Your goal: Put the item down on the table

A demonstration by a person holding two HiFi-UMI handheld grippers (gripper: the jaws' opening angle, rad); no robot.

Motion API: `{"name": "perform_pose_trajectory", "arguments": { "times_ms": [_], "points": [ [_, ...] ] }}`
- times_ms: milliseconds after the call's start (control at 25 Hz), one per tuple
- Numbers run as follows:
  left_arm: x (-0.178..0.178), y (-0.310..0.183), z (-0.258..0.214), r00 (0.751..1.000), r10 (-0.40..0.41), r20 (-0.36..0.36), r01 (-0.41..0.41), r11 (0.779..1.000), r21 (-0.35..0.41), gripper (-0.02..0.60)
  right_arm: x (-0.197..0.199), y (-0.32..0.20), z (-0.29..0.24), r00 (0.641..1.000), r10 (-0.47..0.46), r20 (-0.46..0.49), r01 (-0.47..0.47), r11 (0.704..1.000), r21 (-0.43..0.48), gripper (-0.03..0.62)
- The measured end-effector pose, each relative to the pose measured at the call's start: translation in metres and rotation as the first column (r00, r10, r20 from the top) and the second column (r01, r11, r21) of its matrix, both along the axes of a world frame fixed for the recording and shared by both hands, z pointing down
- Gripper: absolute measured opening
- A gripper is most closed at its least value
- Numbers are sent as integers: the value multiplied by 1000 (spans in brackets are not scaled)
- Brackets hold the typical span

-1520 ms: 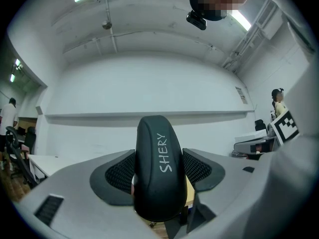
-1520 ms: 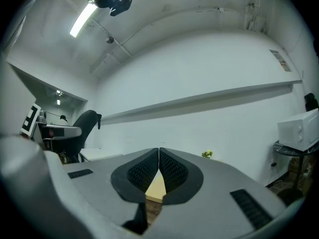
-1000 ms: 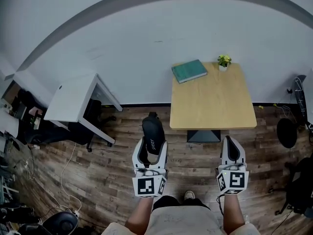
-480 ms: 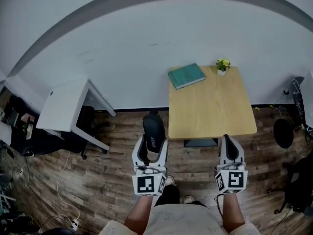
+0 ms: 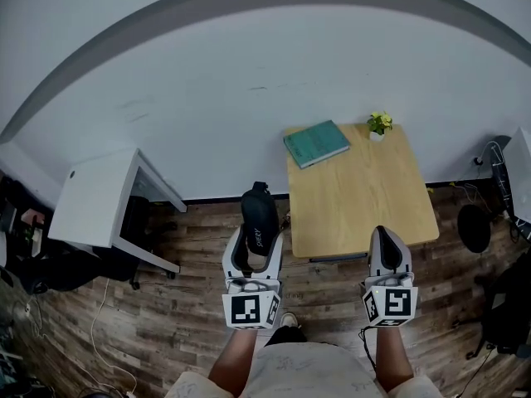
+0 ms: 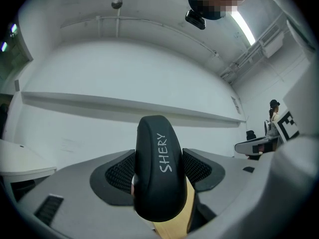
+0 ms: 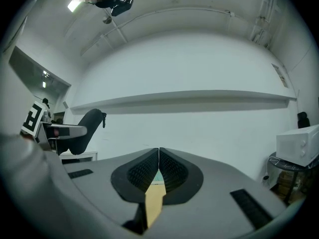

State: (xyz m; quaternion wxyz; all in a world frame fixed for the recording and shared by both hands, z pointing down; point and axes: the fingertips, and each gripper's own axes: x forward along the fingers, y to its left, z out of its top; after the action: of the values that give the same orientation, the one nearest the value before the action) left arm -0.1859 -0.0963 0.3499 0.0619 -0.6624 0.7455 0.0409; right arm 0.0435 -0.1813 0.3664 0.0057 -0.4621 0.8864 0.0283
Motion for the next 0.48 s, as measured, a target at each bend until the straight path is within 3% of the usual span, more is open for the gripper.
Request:
{"name": "perform_pose_trajectory", "arguments": {
  "times_ms": [480],
  "points": [
    [-55, -54, 5, 993, 116, -6, -116, 993, 1, 304, -49, -33, -1, 993, 118, 3, -118, 993, 5, 17]
  ]
}}
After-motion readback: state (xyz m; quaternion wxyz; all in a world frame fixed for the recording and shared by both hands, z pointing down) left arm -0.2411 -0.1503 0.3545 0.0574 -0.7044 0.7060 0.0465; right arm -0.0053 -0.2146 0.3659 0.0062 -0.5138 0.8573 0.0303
